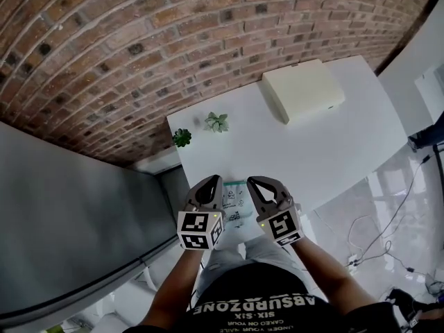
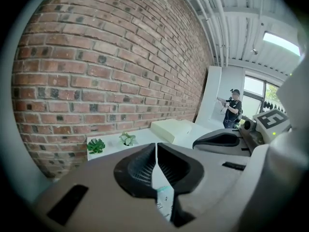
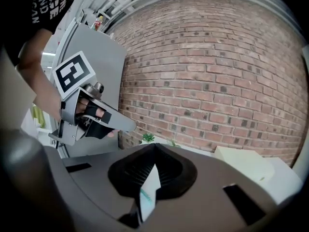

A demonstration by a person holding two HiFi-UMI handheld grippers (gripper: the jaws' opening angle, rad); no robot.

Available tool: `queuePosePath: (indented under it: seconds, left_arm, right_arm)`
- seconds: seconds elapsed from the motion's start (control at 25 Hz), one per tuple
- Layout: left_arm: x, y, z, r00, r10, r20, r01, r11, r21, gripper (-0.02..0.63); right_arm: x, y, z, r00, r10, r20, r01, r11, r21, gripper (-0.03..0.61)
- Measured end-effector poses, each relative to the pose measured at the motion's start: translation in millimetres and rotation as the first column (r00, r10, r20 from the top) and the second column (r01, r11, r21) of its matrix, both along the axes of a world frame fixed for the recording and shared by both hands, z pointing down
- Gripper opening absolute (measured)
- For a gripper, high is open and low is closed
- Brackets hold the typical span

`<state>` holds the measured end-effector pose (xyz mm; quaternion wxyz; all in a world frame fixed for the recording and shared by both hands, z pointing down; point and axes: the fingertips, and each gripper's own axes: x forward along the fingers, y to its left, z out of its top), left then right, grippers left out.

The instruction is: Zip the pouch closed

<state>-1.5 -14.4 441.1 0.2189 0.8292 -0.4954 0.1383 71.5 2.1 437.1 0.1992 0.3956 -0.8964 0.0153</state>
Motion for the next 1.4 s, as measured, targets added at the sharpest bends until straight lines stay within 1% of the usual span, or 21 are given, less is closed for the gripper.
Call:
queuePosePath:
  seconds: [0.12, 0.28, 0.48, 0.68, 1.4]
  left_arm:
    - [8, 5, -5, 1.0, 0.024, 0.013, -0.025, 0.999, 0.021, 0.012]
    - [16, 12, -7, 0.998, 0.064, 0.025, -0.065, 0.998, 0.023, 0.012]
    - [17, 16, -12, 0.997, 0.072, 0.036, -0.073, 0.997, 0.026, 0.012]
    - [17, 19, -12, 0.996, 0.075, 0.043, -0.076, 0.997, 0.028, 0.012]
    - [13, 19, -10, 0.997, 0.072, 0.03, -0.073, 0.997, 0.035, 0.011]
  right_arm:
    - [-3, 2, -4, 1.0, 0.019, 0.019, -0.019, 0.999, -0.028, -0.002]
    - [-9, 6, -6, 0.999, 0.024, 0.044, -0.021, 0.998, -0.061, -0.003]
    - [-12, 8, -11, 0.997, 0.025, 0.068, -0.019, 0.996, -0.084, -0.003]
    - [-14, 10, -14, 0.997, 0.027, 0.074, -0.021, 0.996, -0.085, -0.003]
    - [-18, 9, -13, 0.998, 0.031, 0.063, -0.026, 0.997, -0.08, -0.003]
